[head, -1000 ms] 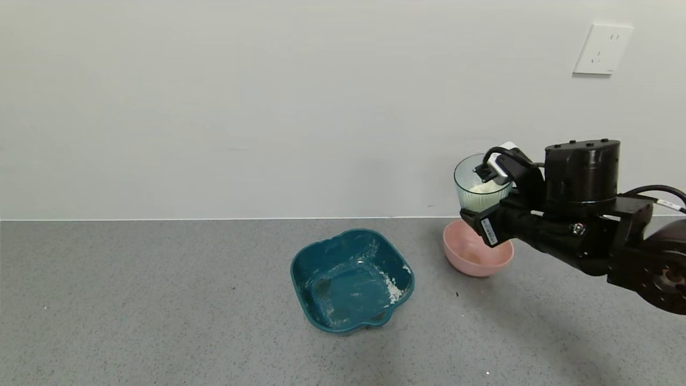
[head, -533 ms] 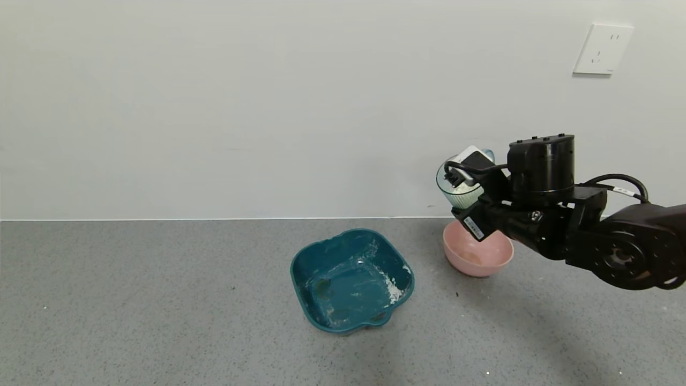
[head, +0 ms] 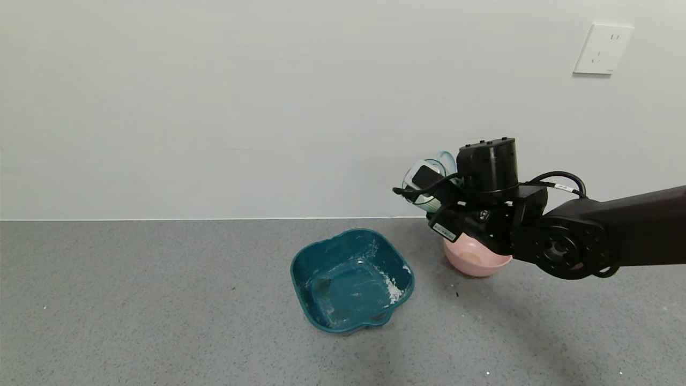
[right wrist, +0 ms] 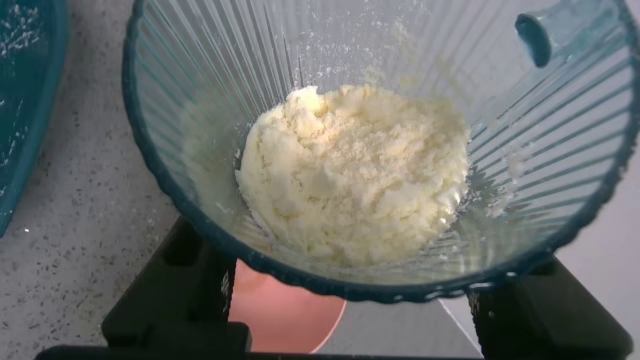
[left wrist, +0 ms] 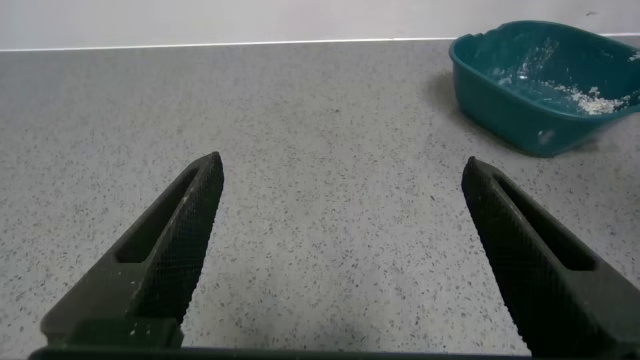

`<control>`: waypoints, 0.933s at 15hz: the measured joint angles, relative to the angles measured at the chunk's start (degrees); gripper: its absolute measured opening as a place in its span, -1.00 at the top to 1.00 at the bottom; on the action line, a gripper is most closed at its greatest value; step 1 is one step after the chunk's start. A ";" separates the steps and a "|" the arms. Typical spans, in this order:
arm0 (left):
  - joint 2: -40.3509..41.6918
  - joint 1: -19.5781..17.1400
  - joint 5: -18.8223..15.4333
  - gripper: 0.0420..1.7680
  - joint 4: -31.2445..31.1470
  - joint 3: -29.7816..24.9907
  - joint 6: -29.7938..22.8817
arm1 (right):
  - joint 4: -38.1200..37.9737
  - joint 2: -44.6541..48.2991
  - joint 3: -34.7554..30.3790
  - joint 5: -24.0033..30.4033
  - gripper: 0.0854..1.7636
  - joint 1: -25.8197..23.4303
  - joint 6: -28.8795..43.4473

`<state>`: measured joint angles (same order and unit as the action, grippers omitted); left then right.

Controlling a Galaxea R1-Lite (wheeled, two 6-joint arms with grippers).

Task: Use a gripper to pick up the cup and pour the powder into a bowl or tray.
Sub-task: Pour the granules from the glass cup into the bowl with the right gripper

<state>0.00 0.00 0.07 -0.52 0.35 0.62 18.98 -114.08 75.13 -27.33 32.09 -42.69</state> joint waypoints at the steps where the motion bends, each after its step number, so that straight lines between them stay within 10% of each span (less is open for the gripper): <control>1: 0.00 0.00 0.00 -0.94 0.00 0.00 0.00 | -0.11 -0.55 0.61 -0.09 -0.45 0.57 -1.55; 14: 0.00 0.00 0.00 -0.94 -0.02 -0.02 0.00 | 0.96 -4.66 2.55 -9.02 -0.44 8.62 -21.14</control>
<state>0.00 0.00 0.07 -0.55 0.33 0.62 19.94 -118.74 77.68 -36.35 40.70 -63.83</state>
